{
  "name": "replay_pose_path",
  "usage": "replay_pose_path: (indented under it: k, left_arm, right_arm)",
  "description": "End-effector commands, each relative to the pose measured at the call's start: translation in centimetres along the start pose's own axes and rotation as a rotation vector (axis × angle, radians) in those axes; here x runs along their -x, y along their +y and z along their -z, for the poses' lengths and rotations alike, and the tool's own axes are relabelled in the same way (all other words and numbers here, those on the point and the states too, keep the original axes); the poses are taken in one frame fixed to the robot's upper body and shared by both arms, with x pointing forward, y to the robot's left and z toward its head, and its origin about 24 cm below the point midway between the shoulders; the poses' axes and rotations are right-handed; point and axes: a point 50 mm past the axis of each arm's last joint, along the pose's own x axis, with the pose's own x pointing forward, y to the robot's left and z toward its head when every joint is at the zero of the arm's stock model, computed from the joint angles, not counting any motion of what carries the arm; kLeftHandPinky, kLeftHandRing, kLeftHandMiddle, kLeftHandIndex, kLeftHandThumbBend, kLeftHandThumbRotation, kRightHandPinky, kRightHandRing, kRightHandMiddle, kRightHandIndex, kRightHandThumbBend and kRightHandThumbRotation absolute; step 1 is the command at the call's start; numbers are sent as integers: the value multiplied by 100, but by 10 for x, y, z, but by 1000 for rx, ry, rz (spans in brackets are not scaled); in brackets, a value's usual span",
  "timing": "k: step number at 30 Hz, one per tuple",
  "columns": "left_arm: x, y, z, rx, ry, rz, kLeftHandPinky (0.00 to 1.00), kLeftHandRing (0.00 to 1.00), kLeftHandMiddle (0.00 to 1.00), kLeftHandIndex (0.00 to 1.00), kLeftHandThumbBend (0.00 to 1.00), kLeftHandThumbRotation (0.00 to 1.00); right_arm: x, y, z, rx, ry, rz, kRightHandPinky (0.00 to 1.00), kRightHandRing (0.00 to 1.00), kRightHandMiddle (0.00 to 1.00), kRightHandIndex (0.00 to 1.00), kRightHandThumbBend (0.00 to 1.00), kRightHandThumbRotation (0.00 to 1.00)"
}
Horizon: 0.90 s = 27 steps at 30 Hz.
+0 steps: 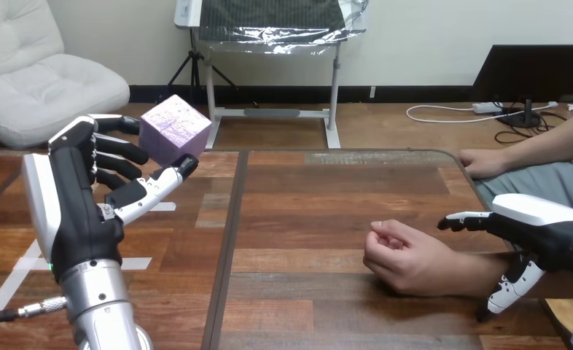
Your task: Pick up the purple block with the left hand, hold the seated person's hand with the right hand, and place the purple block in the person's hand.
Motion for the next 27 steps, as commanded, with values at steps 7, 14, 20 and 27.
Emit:
replay_pose_path:
  k: [7, 14, 20, 27]
  left_arm:
    - [-8, 1, -20, 52, -92, -23, 23, 32, 37, 41, 64, 0]
    - [-8, 2, -20, 55, -92, -20, 23, 32, 37, 41, 64, 0]
    - [-8, 2, -20, 56, -95, -16, 24, 32, 38, 41, 63, 0]
    - [-8, 3, -21, 61, -98, -16, 24, 33, 38, 41, 63, 0]
  right_arm:
    - [2, 14, 11, 23, 91, -75, 82, 87, 89, 88, 100, 14]
    - [-2, 20, 9, 65, 111, -96, 76, 85, 87, 87, 100, 18]
    - [-7, 25, 8, 85, 135, -115, 74, 85, 86, 87, 100, 23]
    - [-12, 32, 7, 112, 165, -134, 67, 85, 85, 85, 100, 24]
